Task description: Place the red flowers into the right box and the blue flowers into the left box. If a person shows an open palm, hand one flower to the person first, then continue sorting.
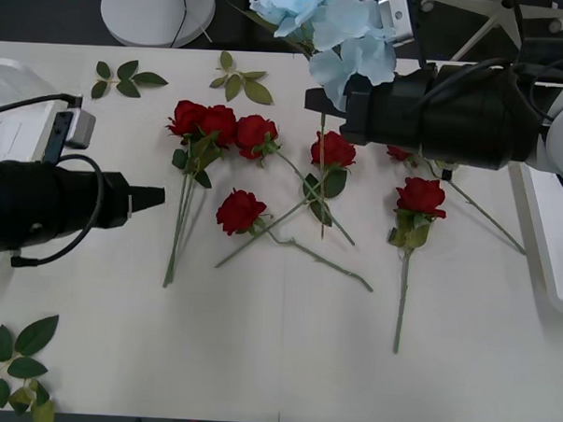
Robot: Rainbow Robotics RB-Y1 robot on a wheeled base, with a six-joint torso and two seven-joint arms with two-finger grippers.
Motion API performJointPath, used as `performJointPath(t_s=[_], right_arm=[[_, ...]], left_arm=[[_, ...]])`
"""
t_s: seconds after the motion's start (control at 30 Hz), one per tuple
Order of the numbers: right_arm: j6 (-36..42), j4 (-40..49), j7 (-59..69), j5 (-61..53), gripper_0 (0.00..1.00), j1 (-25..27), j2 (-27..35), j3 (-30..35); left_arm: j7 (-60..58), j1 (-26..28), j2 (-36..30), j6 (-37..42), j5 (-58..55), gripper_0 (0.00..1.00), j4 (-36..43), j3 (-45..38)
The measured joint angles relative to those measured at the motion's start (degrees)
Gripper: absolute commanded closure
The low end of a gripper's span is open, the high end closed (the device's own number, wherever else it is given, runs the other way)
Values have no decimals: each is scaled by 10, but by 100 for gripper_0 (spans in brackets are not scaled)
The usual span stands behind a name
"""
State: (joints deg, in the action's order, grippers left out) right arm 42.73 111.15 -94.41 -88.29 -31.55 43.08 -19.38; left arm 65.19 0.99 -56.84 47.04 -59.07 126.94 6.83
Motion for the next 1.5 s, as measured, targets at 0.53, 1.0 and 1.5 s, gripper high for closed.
performJointPath(t_s=[0.53, 1.0, 1.5], right_arm=[[-2, -2, 0, 33, 100, -16, -59, -10], [-2, -3, 0, 44, 100, -16, -70, -14], [-3, -4, 0, 62, 100, -16, -73, -15]], left_arm=[[40, 67, 37, -115, -115, 0, 131, 17], [40, -82, 174, -116, 16, 0, 14, 157], [40, -166, 242, -146, 43, 83, -100, 215]])
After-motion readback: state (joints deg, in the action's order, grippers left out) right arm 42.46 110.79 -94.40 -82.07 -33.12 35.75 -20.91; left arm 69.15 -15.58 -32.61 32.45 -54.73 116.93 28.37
